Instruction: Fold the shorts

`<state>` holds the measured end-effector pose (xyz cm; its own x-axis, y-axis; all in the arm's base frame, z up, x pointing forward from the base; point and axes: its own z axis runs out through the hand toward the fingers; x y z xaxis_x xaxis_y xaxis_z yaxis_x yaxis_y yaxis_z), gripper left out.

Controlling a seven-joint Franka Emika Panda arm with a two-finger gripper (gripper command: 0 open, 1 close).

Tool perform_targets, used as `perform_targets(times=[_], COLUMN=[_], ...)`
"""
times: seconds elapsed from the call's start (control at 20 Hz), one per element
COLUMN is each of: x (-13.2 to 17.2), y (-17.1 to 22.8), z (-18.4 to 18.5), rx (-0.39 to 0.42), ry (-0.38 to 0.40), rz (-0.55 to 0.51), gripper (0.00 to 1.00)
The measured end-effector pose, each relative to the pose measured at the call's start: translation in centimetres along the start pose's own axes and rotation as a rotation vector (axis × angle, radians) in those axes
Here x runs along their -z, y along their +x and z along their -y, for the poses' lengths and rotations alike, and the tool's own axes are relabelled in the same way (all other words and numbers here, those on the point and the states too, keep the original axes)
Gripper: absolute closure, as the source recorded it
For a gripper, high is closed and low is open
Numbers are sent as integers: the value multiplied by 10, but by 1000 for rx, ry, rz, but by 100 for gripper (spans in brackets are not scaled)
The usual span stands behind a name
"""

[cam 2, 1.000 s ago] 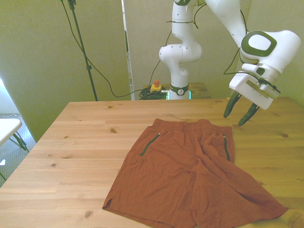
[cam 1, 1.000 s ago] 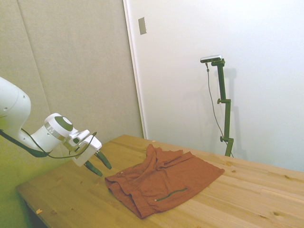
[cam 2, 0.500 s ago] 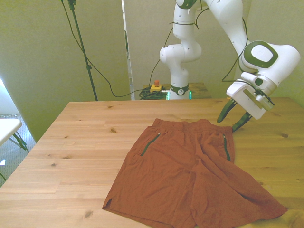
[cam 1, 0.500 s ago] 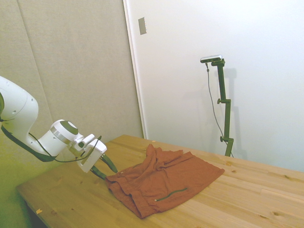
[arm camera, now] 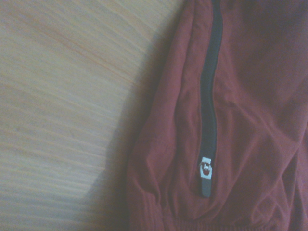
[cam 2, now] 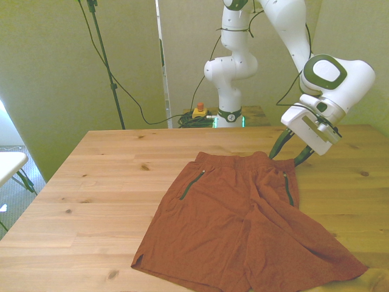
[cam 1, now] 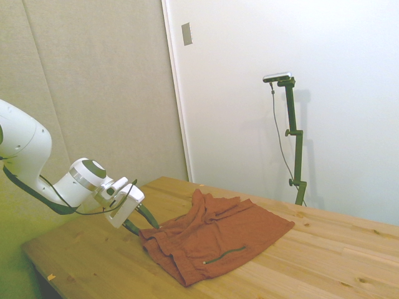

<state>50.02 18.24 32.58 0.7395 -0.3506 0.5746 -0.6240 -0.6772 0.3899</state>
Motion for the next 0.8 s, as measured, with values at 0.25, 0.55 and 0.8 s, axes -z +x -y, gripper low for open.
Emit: perform_targets(times=[0.25,0.55,0.8], x=[-1,-3,-7], y=[-5,-12,-18], z=[-3,-3,-7], rx=[9,18,28], ry=[10,35,34], rz=[6,12,18], gripper=[100,100,100])
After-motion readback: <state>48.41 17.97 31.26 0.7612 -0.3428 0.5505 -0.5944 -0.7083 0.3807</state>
